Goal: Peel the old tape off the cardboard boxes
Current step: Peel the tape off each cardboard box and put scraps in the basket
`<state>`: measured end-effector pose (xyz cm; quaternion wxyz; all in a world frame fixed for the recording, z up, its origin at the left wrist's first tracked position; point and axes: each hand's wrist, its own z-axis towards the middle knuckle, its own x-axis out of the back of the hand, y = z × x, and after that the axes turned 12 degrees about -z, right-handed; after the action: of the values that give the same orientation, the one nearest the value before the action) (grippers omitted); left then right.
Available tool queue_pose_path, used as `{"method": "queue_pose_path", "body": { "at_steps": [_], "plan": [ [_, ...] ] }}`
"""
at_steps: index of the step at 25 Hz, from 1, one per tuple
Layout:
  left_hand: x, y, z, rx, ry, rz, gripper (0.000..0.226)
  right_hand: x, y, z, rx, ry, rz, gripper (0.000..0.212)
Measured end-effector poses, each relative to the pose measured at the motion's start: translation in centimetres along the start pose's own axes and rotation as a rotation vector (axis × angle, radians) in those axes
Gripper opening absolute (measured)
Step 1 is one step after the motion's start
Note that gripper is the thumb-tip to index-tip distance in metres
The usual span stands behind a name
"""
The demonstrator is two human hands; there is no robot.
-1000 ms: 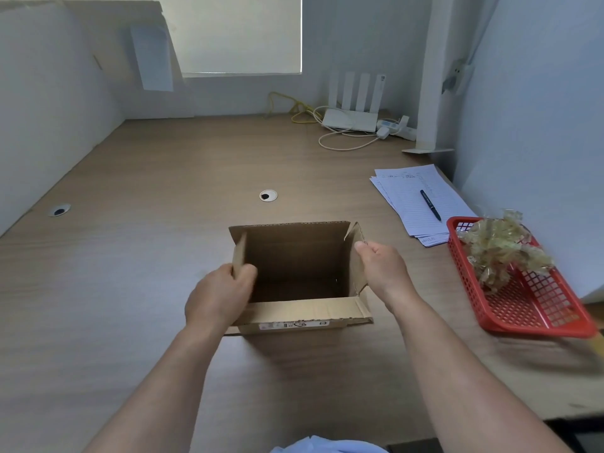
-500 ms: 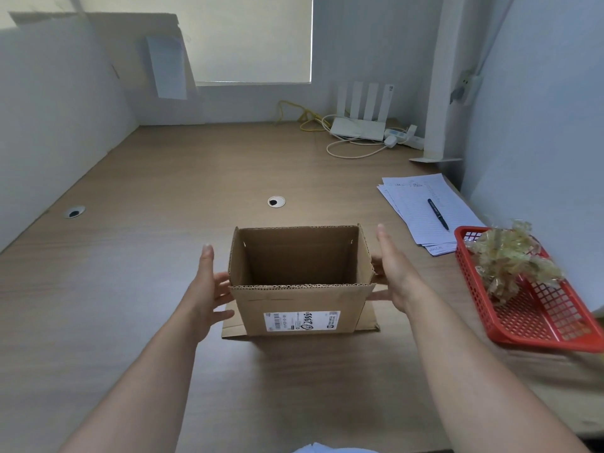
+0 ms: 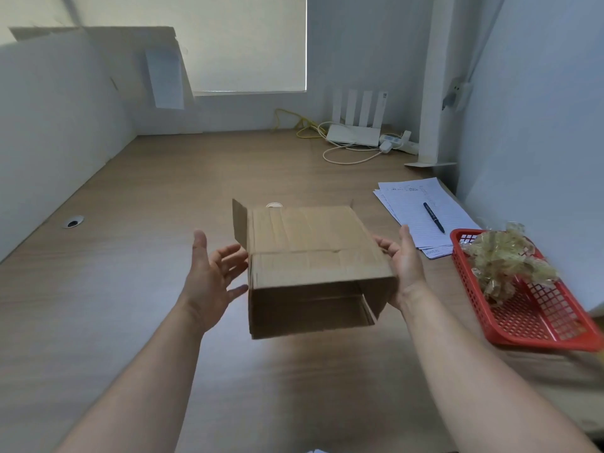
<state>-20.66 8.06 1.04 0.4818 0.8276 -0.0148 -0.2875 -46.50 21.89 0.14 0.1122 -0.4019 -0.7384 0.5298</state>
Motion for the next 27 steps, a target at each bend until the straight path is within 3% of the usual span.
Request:
{"method": "queue_pose_path", "body": {
  "at_steps": [4, 8, 12, 16, 18, 23, 27],
  "plan": [
    [-0.1, -2.8, -0.4, 0.149, -0.004, 0.158, 0.095, 0.7, 3.6, 0.2, -0.031, 0.042, -0.184, 0.049],
    [-0.2, -4.7, 0.0, 0.159, -0.007, 0.311, 0.095, 1.9, 5.4, 0.3, -0.003, 0.057, -0.314, 0.035],
    [-0.2, -5.8, 0.6, 0.162, 0.004, 0.401, 0.066, 2.3, 6.2, 0.3, 0.053, 0.091, -0.56, 0.046],
    [0.4, -7.4, 1.2, 0.295, 0.091, 0.518, 0.076, 1.7, 6.9, -0.2, 0.06, 0.032, -0.791, 0.051],
    [1.0, -7.7, 0.9, 0.266, 0.141, 0.512, 0.061, 1.0, 7.4, -0.1, 0.067, -0.002, -0.873, 0.053],
    [4.8, -8.2, 0.0, 0.245, 0.278, 0.224, 0.031, 0.6, 11.1, -0.6, 0.074, -0.066, -1.609, 0.063],
    [6.4, -9.4, -0.9, 0.264, 0.34, 0.306, 0.028, 0.5, 13.5, -1.7, 0.205, -0.024, -1.897, 0.057]
  ]
}}
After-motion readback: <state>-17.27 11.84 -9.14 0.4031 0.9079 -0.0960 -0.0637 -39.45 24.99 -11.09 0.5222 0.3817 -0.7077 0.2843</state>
